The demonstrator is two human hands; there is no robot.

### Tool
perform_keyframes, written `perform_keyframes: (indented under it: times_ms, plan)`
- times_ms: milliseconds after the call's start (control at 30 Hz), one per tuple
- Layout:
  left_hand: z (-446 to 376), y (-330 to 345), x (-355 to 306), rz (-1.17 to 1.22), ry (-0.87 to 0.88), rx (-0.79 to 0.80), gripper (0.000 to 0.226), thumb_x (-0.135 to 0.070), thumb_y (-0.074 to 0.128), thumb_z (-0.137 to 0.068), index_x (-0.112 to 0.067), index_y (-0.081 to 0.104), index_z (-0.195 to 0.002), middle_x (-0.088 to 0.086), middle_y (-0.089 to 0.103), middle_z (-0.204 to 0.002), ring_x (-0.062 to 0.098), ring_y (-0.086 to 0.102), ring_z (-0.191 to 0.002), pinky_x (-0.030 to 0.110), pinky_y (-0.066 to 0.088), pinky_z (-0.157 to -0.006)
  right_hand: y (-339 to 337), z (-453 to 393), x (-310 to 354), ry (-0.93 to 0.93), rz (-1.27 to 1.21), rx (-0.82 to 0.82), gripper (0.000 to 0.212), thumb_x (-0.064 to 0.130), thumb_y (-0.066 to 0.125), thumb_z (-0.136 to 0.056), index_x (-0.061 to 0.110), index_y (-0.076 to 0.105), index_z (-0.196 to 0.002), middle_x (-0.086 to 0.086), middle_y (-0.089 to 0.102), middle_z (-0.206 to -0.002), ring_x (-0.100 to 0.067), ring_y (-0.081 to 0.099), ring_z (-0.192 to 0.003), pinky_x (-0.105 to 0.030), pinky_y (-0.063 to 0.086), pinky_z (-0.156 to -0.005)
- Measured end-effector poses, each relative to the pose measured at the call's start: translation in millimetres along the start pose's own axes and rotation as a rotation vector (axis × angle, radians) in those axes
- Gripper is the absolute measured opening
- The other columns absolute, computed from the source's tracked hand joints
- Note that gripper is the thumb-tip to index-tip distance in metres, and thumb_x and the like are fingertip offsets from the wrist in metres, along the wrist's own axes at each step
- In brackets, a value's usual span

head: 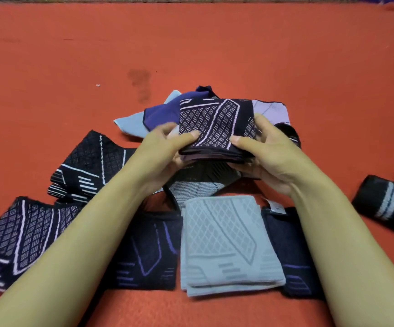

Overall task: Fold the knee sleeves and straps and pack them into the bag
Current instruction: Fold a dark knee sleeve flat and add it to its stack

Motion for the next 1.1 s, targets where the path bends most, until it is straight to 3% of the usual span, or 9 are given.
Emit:
perform_keyframes:
  times_ms: [100,200,300,400,500,600,867,967,1100]
  plan:
    - [8.4,19.7,19.6,0.031,-0.203,0.172,0.030,-0.006,0.062,-0.099,-0.005,0.066,-0.128,0.012,0.073,-0.128,0.023,0.073,-0.105,0.035,0.064,-0.084,0.8,0.8,1.2,-0.016,0.003,0.001,0.039,-0.001,0.053,-0.103,0.030,0.058,-0.127,-0.004,0.072,-0.122,-0.020,0.074,-0.099,-0.036,0.062,-0.069]
    - [10.4,20.9,18.4,-0.142,-0.141,0.176,0.015,-0.009,0.057,-0.105,-0.008,0.065,-0.118,0.008,0.077,-0.103,0.020,0.076,-0.081,0.027,0.063,-0.063,-1.8,3.2,5.4,-0.033,0.151,0.031,0.032,0.008,0.051,-0.107,0.035,0.052,-0.125,-0.007,0.071,-0.116,-0.031,0.078,-0.080,-0.029,0.059,-0.053]
    - [4.4,10.9,6.1,-0.179,-0.006,0.113,0.009,-0.012,0.056,-0.107,-0.010,0.060,-0.114,0.002,0.065,-0.085,0.011,0.059,-0.057,0.017,0.044,-0.046,-4.9,4.4,8.4,-0.060,0.156,0.040,0.028,0.013,0.054,-0.107,0.033,0.048,-0.126,0.000,0.073,-0.093,-0.020,0.070,-0.058,-0.022,0.051,-0.047]
    - [-0.3,3.3,0.9,-0.097,0.020,0.088,0.013,-0.012,0.062,-0.103,-0.012,0.067,-0.114,0.002,0.065,-0.093,0.007,0.055,-0.062,0.015,0.047,-0.057,-1.4,2.3,9.3,-0.072,0.035,0.090,0.032,0.007,0.059,-0.103,0.023,0.053,-0.130,-0.001,0.071,-0.098,-0.014,0.061,-0.068,-0.024,0.046,-0.061]
    - [-0.2,1.4,-2.5,-0.071,0.018,0.097,0.011,-0.007,0.062,-0.101,-0.009,0.072,-0.104,0.000,0.073,-0.092,0.006,0.061,-0.071,0.015,0.053,-0.067,-4.8,-1.7,6.0,-0.051,-0.037,0.067,0.022,0.002,0.064,-0.099,0.013,0.064,-0.118,-0.003,0.070,-0.106,-0.016,0.057,-0.087,-0.024,0.046,-0.071]
    - [6.0,1.1,-13.5,-0.173,0.081,0.113,0.016,-0.005,0.059,-0.103,-0.001,0.071,-0.112,0.006,0.076,-0.104,0.010,0.069,-0.086,0.018,0.057,-0.075,-6.3,-0.3,2.3,-0.014,-0.066,0.037,0.015,0.000,0.064,-0.097,0.012,0.069,-0.105,-0.002,0.071,-0.101,-0.012,0.058,-0.082,-0.024,0.045,-0.073]
    - [30.5,-7.7,-55.9,-0.234,0.044,0.159,0.037,-0.016,0.071,-0.088,-0.011,0.068,-0.125,0.004,0.070,-0.112,0.016,0.075,-0.080,0.020,0.057,-0.059,17.4,10.0,6.3,0.042,-0.213,0.211,0.033,-0.009,0.043,-0.103,0.014,0.061,-0.117,0.002,0.069,-0.100,-0.018,0.067,-0.074,-0.029,0.043,-0.071]
    - [45.9,-29.2,-61.9,-0.212,0.054,0.155,0.032,-0.011,0.069,-0.087,-0.014,0.073,-0.119,0.005,0.068,-0.107,0.016,0.068,-0.080,0.022,0.058,-0.064,34.4,13.9,9.9,-0.008,-0.189,0.257,0.018,-0.002,0.053,-0.099,0.013,0.062,-0.104,0.005,0.069,-0.089,-0.017,0.065,-0.072,-0.030,0.042,-0.072]
    - [69.0,-65.2,-59.5,-0.276,0.064,0.127,0.038,0.012,0.056,-0.096,-0.015,0.077,-0.112,0.008,0.075,-0.112,0.016,0.072,-0.088,0.023,0.061,-0.070,65.7,21.4,20.6,-0.180,-0.028,0.345,0.028,-0.005,0.057,-0.098,0.016,0.070,-0.110,0.002,0.073,-0.109,-0.013,0.068,-0.097,-0.026,0.053,-0.083]
Point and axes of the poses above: each hand's wrist, its own z-axis away from the middle knuckle, its own y-axis out of the palm, x = y × z, the point moved 9 cm from there along -z, towards the middle knuckle
